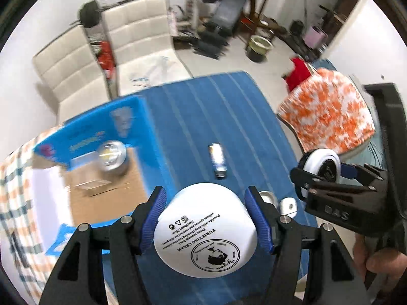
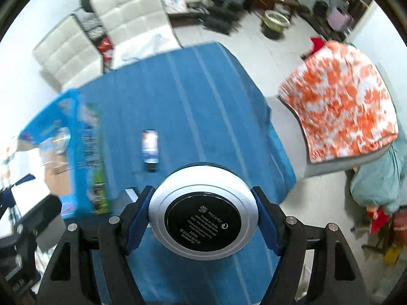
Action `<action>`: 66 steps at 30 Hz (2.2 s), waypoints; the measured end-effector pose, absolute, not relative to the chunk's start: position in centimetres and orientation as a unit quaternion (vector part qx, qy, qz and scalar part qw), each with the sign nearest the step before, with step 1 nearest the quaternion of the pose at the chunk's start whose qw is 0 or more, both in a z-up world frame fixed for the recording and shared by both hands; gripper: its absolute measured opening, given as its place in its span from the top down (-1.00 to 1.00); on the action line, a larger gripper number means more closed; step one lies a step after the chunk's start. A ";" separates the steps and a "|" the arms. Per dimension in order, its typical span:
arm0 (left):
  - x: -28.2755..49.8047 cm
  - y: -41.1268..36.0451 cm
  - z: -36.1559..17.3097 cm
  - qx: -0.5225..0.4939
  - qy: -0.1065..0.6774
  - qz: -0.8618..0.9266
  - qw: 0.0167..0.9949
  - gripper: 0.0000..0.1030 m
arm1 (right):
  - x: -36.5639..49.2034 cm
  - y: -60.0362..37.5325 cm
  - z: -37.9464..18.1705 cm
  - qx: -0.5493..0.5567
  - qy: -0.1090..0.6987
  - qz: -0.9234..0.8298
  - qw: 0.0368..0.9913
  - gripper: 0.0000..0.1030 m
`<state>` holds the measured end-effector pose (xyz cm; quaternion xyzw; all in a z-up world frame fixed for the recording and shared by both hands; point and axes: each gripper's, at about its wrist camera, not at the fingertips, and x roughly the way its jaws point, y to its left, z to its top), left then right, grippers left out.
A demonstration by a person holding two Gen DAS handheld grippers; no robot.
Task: Organize rigid objects
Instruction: 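Lift both jars and carry them toward the blue box, then lower both jars into the box and open both tools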
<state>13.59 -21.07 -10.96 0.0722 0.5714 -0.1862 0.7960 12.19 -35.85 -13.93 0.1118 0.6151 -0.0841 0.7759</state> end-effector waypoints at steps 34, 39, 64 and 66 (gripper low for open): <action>11.9 1.3 -2.6 -0.017 0.467 -0.052 0.883 -0.20 | 13.1 -9.4 -1.2 0.033 0.507 0.020 0.861 -0.50; 16.1 2.5 -8.7 -0.005 0.511 -0.032 0.859 -0.20 | 16.9 -8.7 -8.5 0.026 0.543 -0.004 0.839 -0.50; 28.9 2.5 -30.5 0.006 0.685 -0.029 0.728 -0.20 | 28.0 -6.4 -34.5 0.015 0.738 -0.035 0.673 -0.50; 28.9 2.3 -30.6 0.003 0.691 -0.034 0.722 -0.21 | 28.4 -6.8 -35.0 0.023 0.746 -0.028 0.665 -0.50</action>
